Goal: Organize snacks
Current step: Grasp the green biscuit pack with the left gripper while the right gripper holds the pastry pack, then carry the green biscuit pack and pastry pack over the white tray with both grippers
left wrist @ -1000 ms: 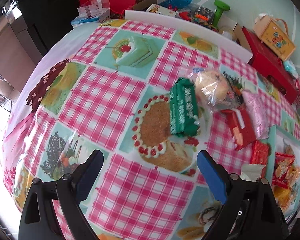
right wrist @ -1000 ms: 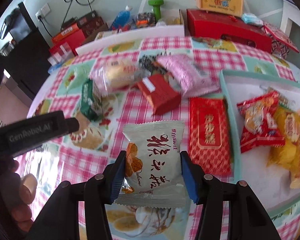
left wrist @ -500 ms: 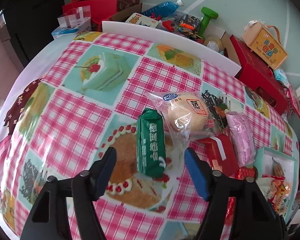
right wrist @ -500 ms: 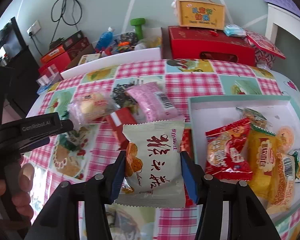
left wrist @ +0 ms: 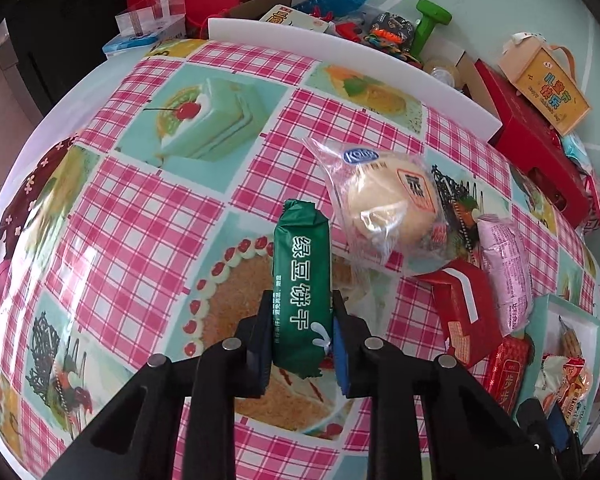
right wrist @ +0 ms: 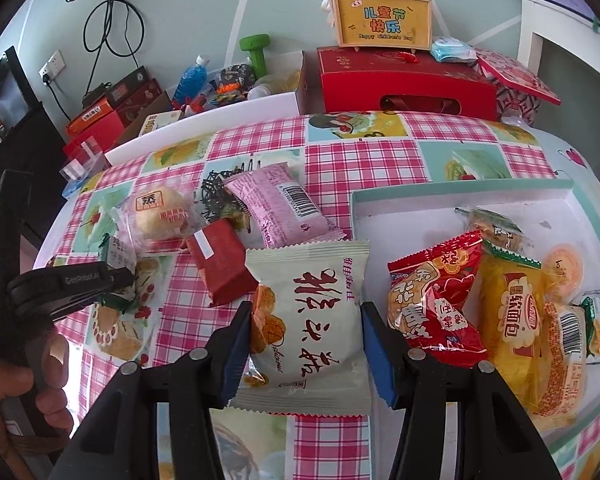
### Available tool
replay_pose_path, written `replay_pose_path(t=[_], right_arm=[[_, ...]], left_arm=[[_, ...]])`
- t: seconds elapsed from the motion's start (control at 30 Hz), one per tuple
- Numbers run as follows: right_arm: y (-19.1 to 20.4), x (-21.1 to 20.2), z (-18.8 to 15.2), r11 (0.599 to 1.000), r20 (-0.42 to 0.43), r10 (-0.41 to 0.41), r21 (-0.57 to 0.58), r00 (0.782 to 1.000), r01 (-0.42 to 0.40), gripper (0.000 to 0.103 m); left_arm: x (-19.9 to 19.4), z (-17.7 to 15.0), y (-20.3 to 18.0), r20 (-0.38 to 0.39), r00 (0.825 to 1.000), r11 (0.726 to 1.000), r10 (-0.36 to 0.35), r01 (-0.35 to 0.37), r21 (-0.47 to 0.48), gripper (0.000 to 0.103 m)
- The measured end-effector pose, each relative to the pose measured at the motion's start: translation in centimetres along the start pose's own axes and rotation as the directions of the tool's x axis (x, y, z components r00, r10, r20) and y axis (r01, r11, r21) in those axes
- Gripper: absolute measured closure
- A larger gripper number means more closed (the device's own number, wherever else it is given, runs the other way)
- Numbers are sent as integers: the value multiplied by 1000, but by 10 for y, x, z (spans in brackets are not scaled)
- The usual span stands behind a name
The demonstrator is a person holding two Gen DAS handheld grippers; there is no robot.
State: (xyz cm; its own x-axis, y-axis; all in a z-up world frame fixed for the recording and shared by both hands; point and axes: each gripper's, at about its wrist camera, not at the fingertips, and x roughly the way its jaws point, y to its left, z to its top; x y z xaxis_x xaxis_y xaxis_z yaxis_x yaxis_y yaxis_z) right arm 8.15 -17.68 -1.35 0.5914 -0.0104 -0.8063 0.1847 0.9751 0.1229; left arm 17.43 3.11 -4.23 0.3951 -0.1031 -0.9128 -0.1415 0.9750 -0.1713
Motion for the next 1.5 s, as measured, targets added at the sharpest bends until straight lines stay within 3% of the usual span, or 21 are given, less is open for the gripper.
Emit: replay_pose_path(t=[0.57, 1.03, 1.3, 1.5], right_arm=[[-3, -6, 1, 1000, 9, 14, 13, 1000, -14, 48], [-15, -19, 4, 999, 30, -14, 30, 999, 13, 48], [-38, -33, 8, 997, 64, -37, 67, 997, 33, 47], [-85, -57, 12, 984, 115, -88, 166, 989, 68, 47]], left_arm=[[-42, -18, -14, 42, 999, 998, 7, -10, 56, 78], [-77, -21, -49, 102, 991, 988, -87, 73, 135, 78], [-94, -30, -88, 107, 979, 961, -176, 148, 233, 77], [-102, -44, -123, 90, 967, 924, -238, 197, 328, 77]])
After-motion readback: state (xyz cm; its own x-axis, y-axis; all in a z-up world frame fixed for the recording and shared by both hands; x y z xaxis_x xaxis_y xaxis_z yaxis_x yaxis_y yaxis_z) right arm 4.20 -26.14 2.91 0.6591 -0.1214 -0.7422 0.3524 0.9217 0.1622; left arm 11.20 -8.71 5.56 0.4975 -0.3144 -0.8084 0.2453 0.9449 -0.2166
